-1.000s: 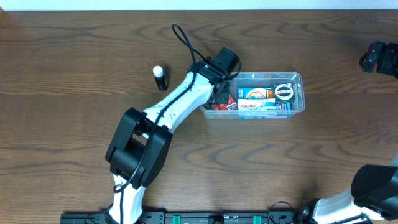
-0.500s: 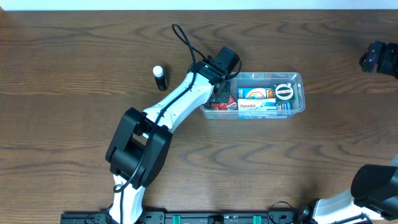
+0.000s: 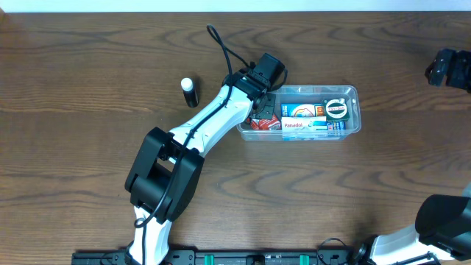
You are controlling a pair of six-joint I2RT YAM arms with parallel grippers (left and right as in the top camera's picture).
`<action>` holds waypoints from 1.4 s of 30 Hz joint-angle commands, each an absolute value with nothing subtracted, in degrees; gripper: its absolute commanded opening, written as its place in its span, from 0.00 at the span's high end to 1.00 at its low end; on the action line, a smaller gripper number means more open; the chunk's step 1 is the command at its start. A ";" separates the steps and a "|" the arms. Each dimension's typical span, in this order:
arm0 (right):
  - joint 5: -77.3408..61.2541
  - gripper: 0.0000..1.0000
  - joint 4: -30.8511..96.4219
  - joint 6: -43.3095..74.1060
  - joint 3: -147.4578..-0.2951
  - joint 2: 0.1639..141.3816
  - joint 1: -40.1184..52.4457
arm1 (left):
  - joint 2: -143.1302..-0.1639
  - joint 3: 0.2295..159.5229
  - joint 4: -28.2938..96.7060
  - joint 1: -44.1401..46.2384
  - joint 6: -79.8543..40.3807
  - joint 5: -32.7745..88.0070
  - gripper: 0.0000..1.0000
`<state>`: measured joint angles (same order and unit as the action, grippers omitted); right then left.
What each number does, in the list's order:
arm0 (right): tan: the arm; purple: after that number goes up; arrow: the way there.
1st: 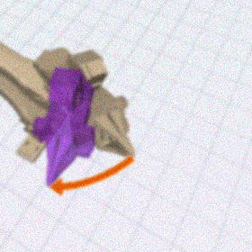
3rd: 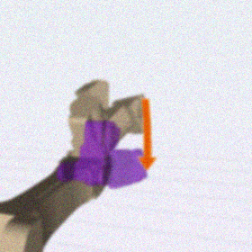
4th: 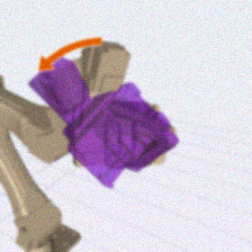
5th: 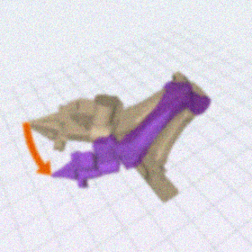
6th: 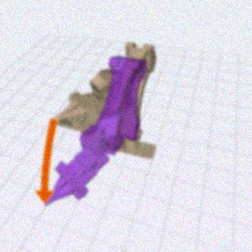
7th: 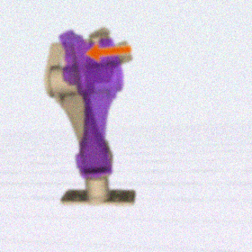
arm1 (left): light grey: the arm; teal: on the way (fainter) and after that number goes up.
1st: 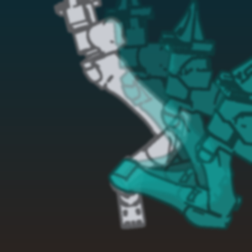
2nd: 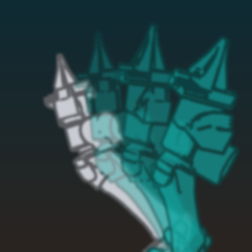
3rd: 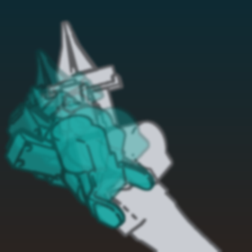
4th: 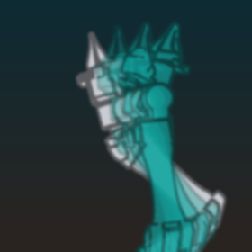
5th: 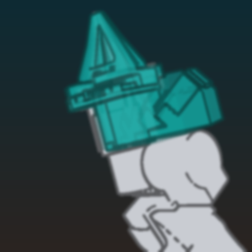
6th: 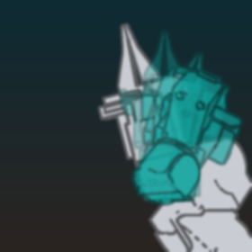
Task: Pack container
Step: 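Open the left gripper and release the red box inside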
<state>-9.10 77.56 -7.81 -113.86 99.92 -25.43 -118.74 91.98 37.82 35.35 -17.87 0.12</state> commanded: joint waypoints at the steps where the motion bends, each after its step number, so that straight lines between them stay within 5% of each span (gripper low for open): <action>1: -9.23 0.01 77.62 -7.81 -114.65 99.55 -25.69 | -119.79 93.03 36.93 35.22 -10.81 1.08 0.94; 25: -9.26 0.01 77.62 -7.79 -114.65 99.55 -25.69 | -119.81 93.03 33.30 40.29 11.11 5.19 0.95; 42: -9.26 0.01 77.62 -7.79 -114.65 99.55 -25.71 | -119.94 93.03 29.43 40.88 12.49 2.31 0.94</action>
<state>-9.10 77.56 -7.79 -113.86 99.92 -25.45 -118.76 91.98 29.82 41.15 10.92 3.44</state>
